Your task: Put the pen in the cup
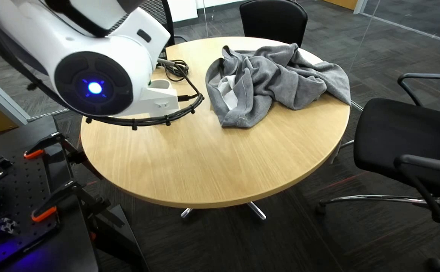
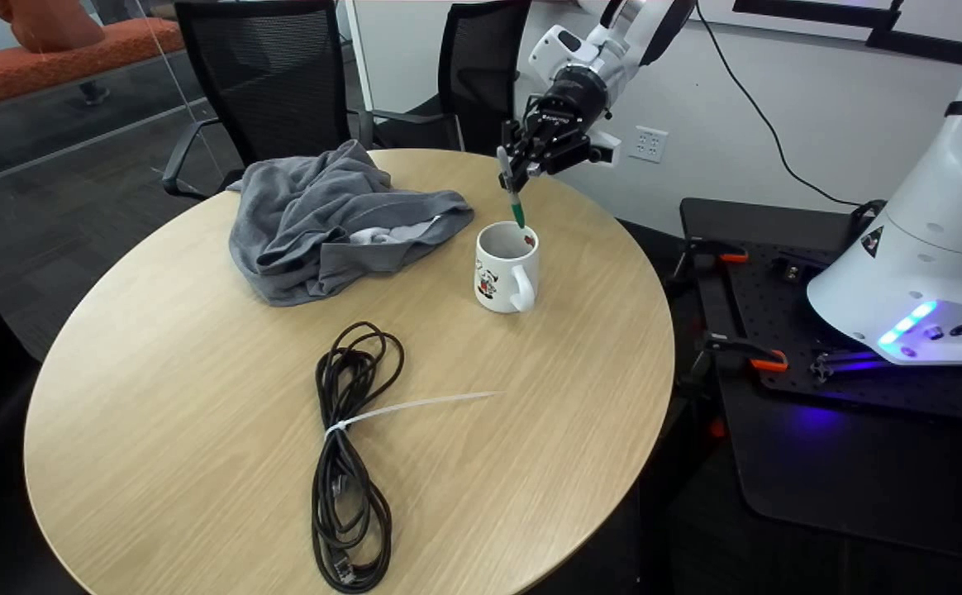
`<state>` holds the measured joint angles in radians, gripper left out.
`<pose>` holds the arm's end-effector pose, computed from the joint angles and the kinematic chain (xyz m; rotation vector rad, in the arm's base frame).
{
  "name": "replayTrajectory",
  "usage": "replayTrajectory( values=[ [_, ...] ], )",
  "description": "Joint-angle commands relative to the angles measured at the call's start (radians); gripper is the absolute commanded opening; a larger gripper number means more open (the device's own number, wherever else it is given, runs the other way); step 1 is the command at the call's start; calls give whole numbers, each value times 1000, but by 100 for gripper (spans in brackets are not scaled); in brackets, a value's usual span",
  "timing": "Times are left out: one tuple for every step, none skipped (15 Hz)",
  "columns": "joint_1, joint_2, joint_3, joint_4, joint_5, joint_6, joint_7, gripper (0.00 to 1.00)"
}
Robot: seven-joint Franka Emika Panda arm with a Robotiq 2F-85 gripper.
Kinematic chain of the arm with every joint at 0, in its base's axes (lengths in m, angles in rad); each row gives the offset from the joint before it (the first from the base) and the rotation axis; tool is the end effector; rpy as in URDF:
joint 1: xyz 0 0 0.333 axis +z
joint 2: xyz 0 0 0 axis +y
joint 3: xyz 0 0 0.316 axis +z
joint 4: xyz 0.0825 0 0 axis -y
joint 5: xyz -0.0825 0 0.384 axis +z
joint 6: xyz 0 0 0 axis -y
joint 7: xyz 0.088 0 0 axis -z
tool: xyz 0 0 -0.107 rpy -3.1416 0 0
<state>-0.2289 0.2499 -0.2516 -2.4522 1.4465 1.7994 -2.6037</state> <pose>0.4212 -0.1306 0.2008 -1.8482 -1.0466 -1.2695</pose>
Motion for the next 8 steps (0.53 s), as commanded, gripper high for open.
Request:
replayTrajectory(
  values=[
    [-2, 37, 3, 31, 27, 8, 2, 3],
    [-1, 45, 3, 35, 28, 8, 2, 3],
    [0, 52, 3, 38, 29, 9, 2, 3],
    [0, 57, 4, 40, 31, 11, 2, 39],
    [1, 62, 4, 43, 32, 11, 2, 40],
    [1, 67, 4, 46, 34, 11, 2, 46],
    [1, 71, 4, 47, 35, 10, 2, 53],
    [1, 74, 4, 49, 36, 10, 2, 60]
  ],
)
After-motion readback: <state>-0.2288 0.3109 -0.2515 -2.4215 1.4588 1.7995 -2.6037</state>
